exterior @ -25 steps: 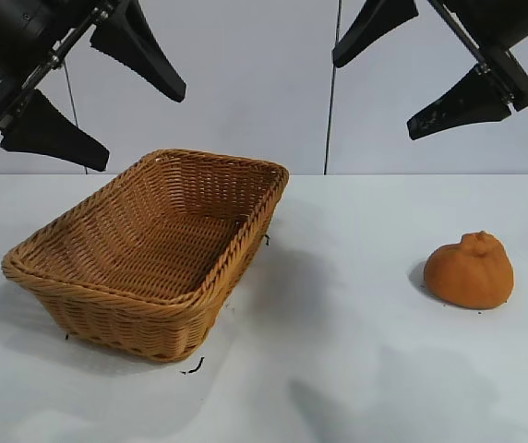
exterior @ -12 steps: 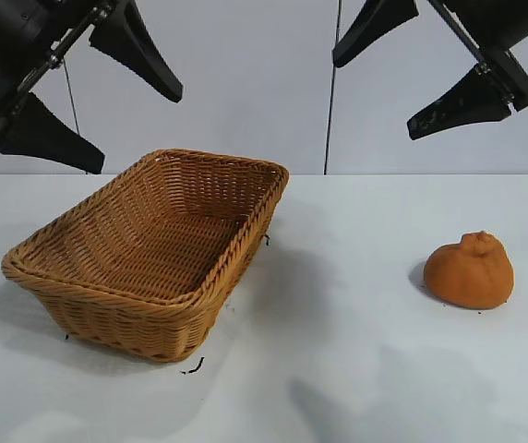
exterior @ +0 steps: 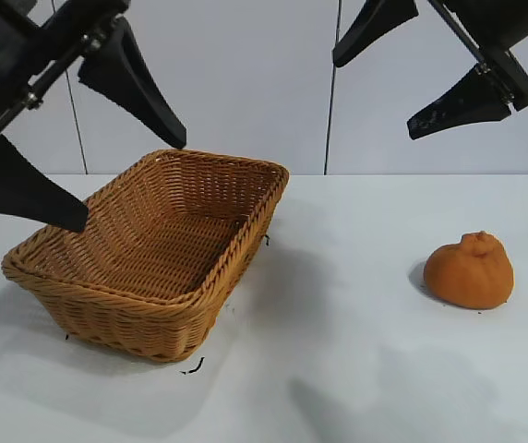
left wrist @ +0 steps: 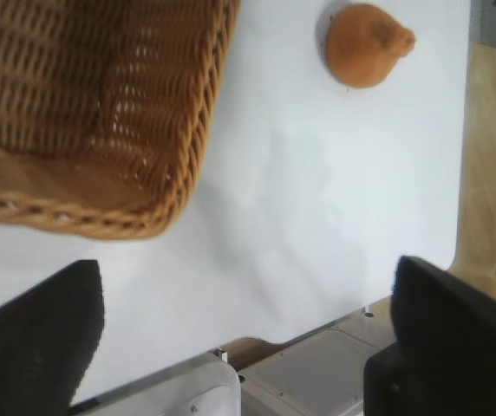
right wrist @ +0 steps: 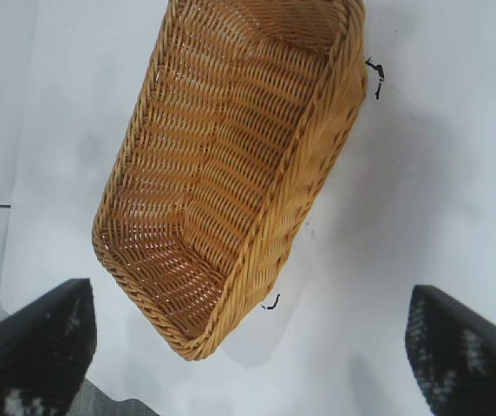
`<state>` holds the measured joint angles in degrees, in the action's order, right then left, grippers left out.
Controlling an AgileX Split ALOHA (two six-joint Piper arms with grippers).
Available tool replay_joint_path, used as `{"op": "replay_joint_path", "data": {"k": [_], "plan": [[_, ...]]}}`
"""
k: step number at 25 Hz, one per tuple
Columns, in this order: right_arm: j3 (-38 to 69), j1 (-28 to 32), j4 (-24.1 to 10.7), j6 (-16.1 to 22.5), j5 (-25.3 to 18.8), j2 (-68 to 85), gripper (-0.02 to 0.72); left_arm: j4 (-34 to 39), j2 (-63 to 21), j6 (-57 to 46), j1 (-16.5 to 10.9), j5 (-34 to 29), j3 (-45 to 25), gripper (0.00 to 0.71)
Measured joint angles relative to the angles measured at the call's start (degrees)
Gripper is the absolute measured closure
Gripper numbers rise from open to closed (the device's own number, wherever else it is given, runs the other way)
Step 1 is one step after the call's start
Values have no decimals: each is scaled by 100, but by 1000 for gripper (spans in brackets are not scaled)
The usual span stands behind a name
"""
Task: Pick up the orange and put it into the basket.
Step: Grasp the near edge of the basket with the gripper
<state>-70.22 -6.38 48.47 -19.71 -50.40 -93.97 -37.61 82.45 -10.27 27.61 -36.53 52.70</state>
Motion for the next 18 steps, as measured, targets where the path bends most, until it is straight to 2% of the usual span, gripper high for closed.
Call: {"op": "replay_joint_path", "data": {"k": [2,5,9,12,18], "plan": [[0,0,0,0,0,0,8,596,0,-953,307,179,-19,63],[0,0,0,0,0,0,8,1560,0,-2493,566,254,-19,63],[0,0,0,0,0,0,8,2946,0,-4399,594,159,-19,63],[0,0,0,0,-5,0,8,3699,0,-5568,594,-11,-19,63],[0,0,0,0,-5,0,8,4450,7,-6789,594,-289,147,63]]}}
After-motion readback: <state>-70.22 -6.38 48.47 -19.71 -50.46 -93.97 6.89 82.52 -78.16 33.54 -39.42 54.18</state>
